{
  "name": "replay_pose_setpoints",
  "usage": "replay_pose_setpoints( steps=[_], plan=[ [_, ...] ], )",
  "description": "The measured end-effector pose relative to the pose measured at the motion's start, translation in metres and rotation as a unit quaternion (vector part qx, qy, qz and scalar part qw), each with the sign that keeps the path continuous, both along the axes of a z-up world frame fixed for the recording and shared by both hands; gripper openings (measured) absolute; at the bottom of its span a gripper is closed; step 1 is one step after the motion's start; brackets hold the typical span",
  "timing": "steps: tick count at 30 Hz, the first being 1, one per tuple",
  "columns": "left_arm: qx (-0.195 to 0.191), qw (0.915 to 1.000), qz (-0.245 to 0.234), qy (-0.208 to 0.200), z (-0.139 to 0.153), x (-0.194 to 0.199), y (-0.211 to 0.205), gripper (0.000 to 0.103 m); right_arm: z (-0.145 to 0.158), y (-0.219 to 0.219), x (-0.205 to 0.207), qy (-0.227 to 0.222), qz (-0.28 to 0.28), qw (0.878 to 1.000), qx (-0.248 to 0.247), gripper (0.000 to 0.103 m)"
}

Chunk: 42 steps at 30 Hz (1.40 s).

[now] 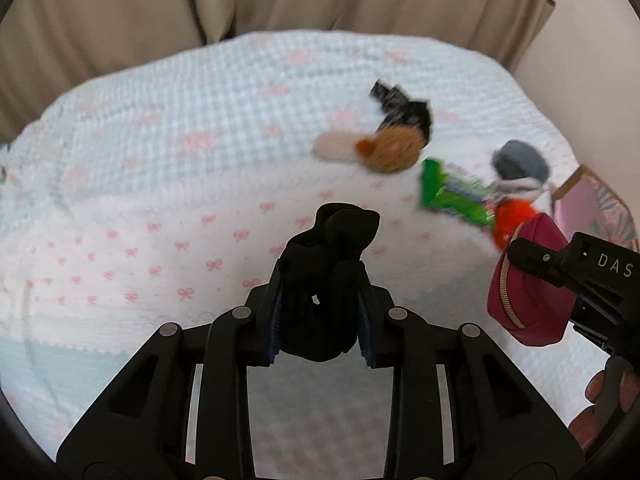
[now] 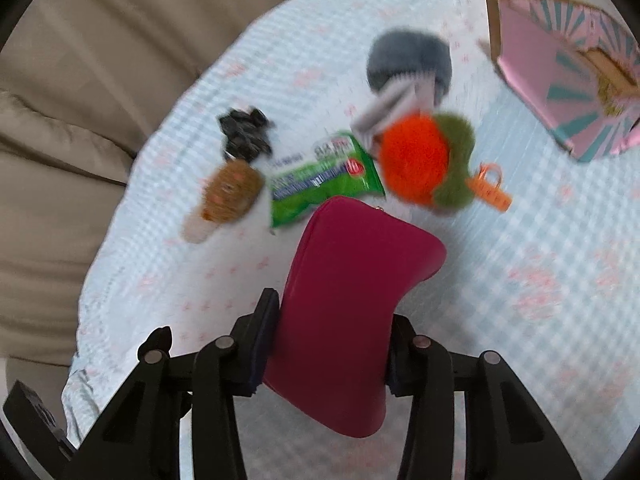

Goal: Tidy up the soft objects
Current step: 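Carry the sock into the cardboard box and open the left gripper while the right releases the pouch there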

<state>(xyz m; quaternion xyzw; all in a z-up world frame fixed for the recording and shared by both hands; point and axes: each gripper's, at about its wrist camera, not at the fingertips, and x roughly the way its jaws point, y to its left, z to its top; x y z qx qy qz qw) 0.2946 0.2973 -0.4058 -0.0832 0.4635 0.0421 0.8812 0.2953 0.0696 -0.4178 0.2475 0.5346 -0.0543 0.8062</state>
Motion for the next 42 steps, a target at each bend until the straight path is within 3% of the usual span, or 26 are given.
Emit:
replay_pose_setpoints(
  steps=[12,17,23,28,32,36,42],
  plan=[
    [0.007,0.9979,-0.033,-0.056,0.145,-0.014,-0.065,0.027,0.145,-0.048,-0.027,-0.073,0.046,0.996,-0.023,0.041],
    [0.004,0.9955,-0.062,-0.071,0.193,-0.010,-0.117,0.027,0.196,-0.089,-0.040,-0.097,0.056,0.993,-0.039,0.041],
    [-0.001,0.9922,-0.097,-0.078,0.228,-0.001,-0.199,0.027,0.244,-0.153,-0.049,-0.118,0.064,0.990,-0.052,0.041],
    [-0.007,0.9917,-0.107,-0.071,0.245,0.018,-0.275,0.027,0.264,-0.225,-0.042,-0.106,0.085,0.989,-0.061,0.041],
    [-0.007,0.9916,-0.117,-0.055,0.240,0.041,-0.338,0.027,0.266,-0.289,-0.029,-0.092,0.109,0.987,-0.072,0.041],
    [-0.009,0.9919,-0.123,-0.030,0.220,0.073,-0.396,0.027,0.251,-0.345,-0.009,-0.074,0.128,0.986,-0.070,0.041],
    [-0.008,0.9917,-0.124,0.034,0.160,0.126,-0.461,0.027,0.202,-0.415,0.031,-0.033,0.173,0.982,-0.064,0.041]
  ],
)
